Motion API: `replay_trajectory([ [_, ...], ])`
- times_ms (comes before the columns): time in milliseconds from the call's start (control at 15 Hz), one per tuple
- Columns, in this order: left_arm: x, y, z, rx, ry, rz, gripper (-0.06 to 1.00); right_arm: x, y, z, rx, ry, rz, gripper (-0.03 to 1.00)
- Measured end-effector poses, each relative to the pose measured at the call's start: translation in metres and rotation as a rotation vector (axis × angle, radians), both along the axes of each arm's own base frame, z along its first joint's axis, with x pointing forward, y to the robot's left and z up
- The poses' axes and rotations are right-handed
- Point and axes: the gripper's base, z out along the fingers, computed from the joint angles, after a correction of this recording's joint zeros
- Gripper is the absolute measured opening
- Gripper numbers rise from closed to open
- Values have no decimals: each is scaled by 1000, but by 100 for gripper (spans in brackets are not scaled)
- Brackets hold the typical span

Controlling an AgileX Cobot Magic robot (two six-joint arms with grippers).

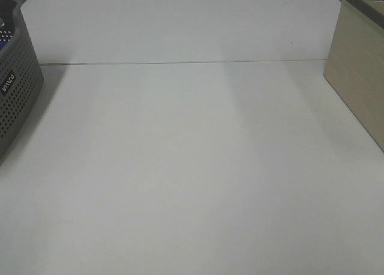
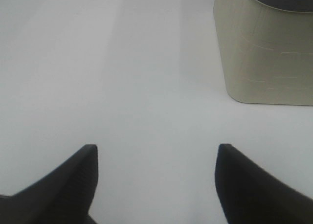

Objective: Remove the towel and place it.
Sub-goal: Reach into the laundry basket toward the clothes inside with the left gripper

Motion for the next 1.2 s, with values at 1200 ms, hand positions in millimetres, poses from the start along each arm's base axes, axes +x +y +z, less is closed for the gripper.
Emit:
replay_trajectory([
  [1200, 0, 0, 0, 0, 0, 0, 99, 0, 0, 0, 0, 0, 0, 67],
])
